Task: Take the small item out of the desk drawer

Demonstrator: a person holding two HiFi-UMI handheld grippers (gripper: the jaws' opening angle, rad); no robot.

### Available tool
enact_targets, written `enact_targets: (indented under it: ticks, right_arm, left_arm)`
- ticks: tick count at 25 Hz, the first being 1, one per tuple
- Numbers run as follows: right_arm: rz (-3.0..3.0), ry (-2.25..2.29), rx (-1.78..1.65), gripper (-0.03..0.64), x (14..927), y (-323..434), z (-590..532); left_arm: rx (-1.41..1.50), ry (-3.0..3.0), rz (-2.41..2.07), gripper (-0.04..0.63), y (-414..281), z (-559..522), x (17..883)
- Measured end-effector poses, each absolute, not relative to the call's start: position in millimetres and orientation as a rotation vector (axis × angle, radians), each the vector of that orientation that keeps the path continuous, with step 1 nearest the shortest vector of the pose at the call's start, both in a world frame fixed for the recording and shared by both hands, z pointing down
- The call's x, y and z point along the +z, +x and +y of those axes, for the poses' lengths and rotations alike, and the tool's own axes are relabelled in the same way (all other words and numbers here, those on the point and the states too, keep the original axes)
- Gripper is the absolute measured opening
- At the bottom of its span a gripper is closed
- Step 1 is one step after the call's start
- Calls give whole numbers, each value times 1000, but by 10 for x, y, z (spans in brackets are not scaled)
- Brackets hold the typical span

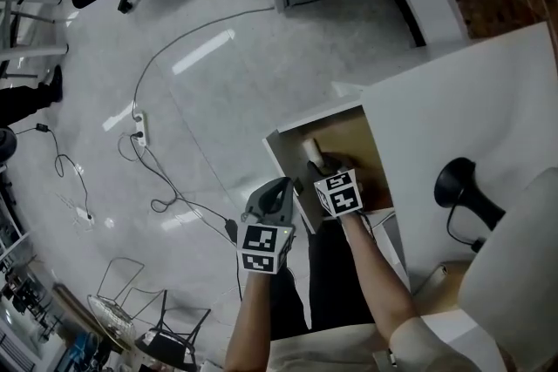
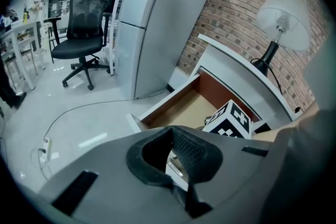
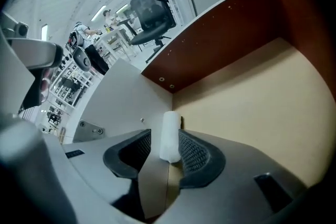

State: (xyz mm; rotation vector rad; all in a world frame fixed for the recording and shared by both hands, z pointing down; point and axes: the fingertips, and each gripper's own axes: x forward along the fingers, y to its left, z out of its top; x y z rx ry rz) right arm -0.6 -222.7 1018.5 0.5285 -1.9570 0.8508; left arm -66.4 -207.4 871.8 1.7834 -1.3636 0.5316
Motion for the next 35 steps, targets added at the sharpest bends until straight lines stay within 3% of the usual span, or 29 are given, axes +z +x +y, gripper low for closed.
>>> enact_targets:
  ticks: [2,9,11,13,35]
  right_arm:
    - [-1936,519,860,212,10241,-32,-2207]
    - [-1880,522,898,229,10404,-77,-2237]
    - [-1851,547,911,218,10469,-76,-2257]
    - [-1827,556,921,154,10525,-83,-2255]
    - [-1866,626,908,141,10191,-94,-2092]
  left_arm:
    - [523,1782,-1370,17,-684,-2061,8686]
    - [522,1775,-1377,17,-727,-1922,8674]
    - [515,1755,-1390,17,-764,-1896,8676]
    - [504,1734,-1408,17,-816,-1866,8683]
    - [525,1823,-1361,17,-847,-1528,8479]
